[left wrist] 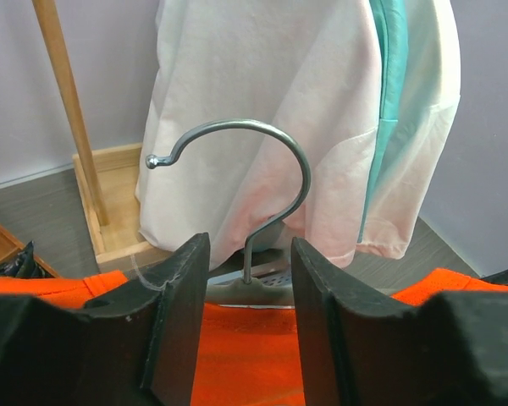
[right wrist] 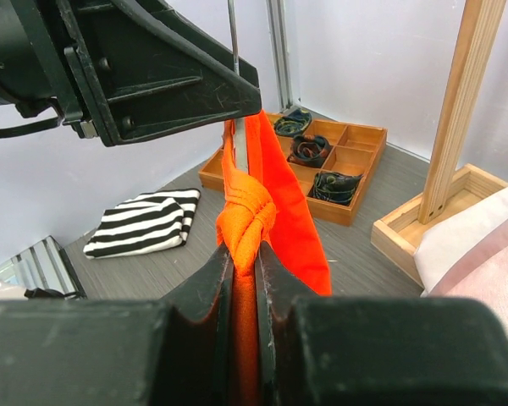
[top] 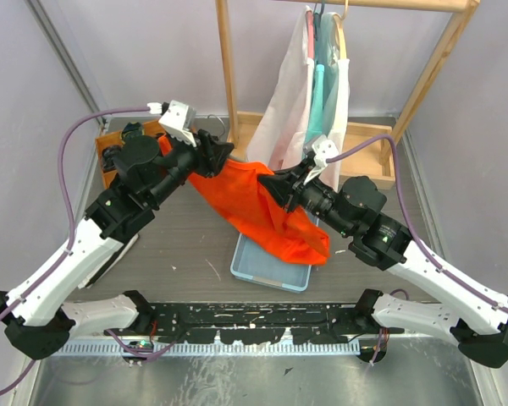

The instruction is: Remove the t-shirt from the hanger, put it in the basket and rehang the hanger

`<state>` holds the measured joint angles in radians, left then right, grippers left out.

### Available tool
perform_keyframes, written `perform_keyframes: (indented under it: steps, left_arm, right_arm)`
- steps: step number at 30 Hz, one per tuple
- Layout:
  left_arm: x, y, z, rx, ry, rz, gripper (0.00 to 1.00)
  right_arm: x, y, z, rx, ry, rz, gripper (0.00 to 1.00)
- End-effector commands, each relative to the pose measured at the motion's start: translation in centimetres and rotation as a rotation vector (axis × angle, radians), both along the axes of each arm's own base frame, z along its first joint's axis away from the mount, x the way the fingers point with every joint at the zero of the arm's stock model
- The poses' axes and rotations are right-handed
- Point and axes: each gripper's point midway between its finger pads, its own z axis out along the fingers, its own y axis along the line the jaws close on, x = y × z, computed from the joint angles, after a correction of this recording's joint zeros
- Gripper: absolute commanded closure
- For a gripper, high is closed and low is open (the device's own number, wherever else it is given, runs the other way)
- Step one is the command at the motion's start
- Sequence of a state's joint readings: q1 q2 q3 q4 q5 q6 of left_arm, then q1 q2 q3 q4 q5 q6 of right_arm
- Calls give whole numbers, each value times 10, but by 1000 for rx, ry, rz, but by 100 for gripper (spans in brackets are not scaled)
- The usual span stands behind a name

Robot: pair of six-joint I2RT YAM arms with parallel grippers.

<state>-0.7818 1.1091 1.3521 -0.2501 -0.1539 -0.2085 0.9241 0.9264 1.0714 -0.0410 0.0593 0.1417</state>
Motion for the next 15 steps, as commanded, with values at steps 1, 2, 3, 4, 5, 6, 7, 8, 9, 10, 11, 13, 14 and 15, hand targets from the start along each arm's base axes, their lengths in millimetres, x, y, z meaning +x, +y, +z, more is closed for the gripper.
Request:
perform_keyframes:
  steps: [1, 2, 3, 4, 5, 6, 7, 8, 9, 10, 11, 13, 14, 15]
  left_arm:
    - [1, -5, 5, -13, -24, -15, 53]
    - [1, -6, 5, -14, -22, -17, 56]
    - [1, -6, 4, -13, -19, -18, 58]
    - [1, -6, 3, -12, -17, -20, 61]
    - [0, -6, 3, -13, -17, -22, 63]
    - [0, -7, 2, -13, -15, -22, 64]
    - [1, -7, 2, -11, -14, -22, 66]
    - [0, -7, 2, -11, -14, -22, 68]
    - [1, -6, 2, -11, -14, -20, 70]
    - [0, -6, 2, -11, -15, -22, 73]
    - [0, -7, 2, -11, -15, -22, 77]
    - [0, -6, 2, -14, -14, -21, 88]
    - [0, -6, 3, -16, -16, -19, 95]
    - [0, -5, 3, -16, -16, -18, 99]
  right_arm:
    - [-11, -7, 45, 128, -80, 14, 99]
    - [-11, -7, 46, 130, -81, 14, 99]
    - [-11, -7, 46, 132, -81, 15, 99]
    - [-12, -7, 47, 134, -80, 17, 99]
    - [-12, -7, 48, 136, -83, 17, 99]
    - [-13, -6, 48, 137, -82, 19, 99]
    - [-13, -6, 48, 138, -82, 21, 99]
    - [-13, -6, 48, 139, -83, 23, 99]
    - [-14, -6, 49, 141, -83, 25, 99]
    - [-14, -5, 49, 141, -83, 26, 99]
    - [-14, -5, 48, 141, -81, 26, 99]
    - [-14, -5, 48, 141, -80, 26, 99]
    - [-14, -5, 48, 143, -81, 26, 99]
    - [-14, -5, 48, 142, -81, 26, 99]
